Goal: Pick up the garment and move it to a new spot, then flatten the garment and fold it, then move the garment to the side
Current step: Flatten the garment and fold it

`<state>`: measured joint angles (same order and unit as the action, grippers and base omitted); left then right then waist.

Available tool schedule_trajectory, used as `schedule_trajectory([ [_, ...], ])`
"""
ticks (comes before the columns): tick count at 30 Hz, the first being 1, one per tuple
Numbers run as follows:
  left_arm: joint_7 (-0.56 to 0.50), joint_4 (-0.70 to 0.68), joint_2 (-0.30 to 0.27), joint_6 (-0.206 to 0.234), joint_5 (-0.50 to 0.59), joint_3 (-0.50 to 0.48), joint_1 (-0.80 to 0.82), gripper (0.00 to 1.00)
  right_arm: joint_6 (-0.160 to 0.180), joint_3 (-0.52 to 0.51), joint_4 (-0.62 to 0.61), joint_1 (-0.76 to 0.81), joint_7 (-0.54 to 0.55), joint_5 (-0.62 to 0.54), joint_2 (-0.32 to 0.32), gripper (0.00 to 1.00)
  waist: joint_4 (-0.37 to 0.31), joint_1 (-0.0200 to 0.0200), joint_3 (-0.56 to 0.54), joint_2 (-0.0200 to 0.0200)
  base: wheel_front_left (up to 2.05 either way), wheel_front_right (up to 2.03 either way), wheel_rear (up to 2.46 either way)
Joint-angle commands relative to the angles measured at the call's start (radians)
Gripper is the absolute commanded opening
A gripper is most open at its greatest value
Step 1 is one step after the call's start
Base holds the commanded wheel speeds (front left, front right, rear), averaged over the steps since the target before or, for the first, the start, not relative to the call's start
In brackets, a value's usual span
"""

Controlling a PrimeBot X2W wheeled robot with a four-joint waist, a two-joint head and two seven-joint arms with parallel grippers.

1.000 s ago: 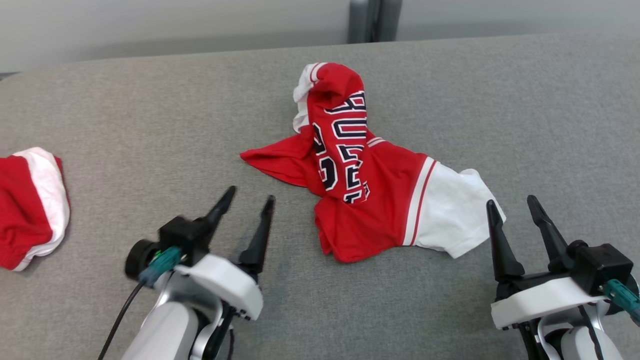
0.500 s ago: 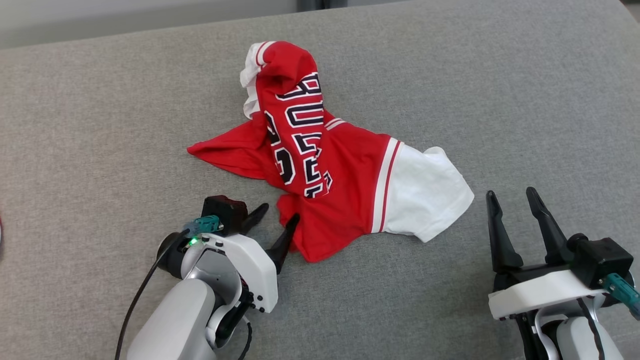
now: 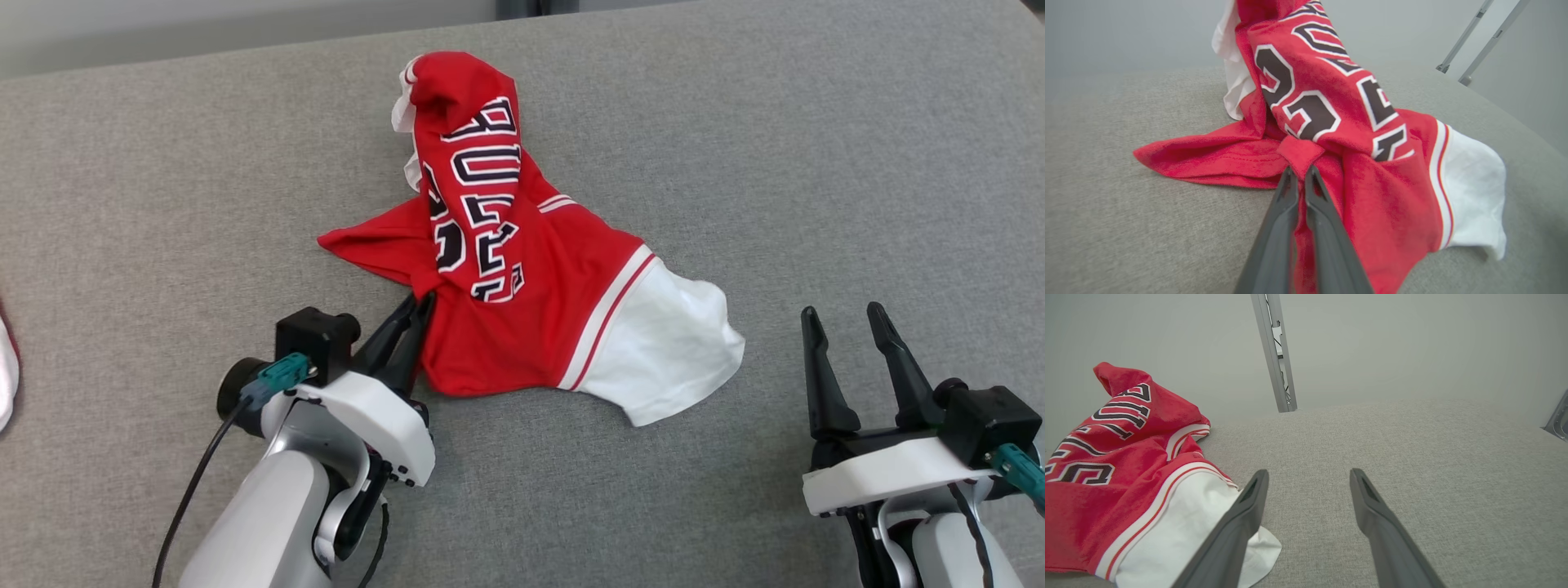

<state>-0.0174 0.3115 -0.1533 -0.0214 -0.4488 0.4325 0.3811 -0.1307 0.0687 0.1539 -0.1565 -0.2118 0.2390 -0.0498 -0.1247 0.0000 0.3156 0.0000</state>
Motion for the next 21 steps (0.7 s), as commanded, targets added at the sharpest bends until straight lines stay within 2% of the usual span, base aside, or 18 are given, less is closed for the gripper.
schedule_trajectory([
  [1, 0.017, -0.04, -0.011, 0.02, 0.013, -0.012, -0.018, 0.0, 0.0, -0.007, 0.003, -0.009, -0.006, 0.003, -0.003, 1.0, 0.008, 0.0, -0.006, 0.0, 0.0, 0.0, 0.0],
  [13, 0.027, -0.43, -0.082, 0.185, 0.07, -0.073, -0.206, 0.0, 0.0, -0.017, 0.003, 0.013, -0.002, 0.009, -0.004, 1.0, 0.058, 0.0, -0.037, 0.0, 0.0, 0.0, 0.0],
  [18, 0.014, -0.518, -0.118, 0.249, 0.094, -0.112, -0.279, 0.0, 0.0, -0.026, -0.002, 0.016, 0.008, 0.002, -0.004, 1.0, 0.087, 0.0, -0.043, 0.0, 0.0, 0.0, 0.0],
  [21, 0.006, -0.538, -0.127, 0.269, 0.092, -0.128, -0.305, 0.0, 0.0, -0.026, -0.007, 0.013, 0.012, 0.0, -0.004, 1.0, 0.095, 0.0, -0.041, 0.0, 0.0, 0.0, 0.0],
])
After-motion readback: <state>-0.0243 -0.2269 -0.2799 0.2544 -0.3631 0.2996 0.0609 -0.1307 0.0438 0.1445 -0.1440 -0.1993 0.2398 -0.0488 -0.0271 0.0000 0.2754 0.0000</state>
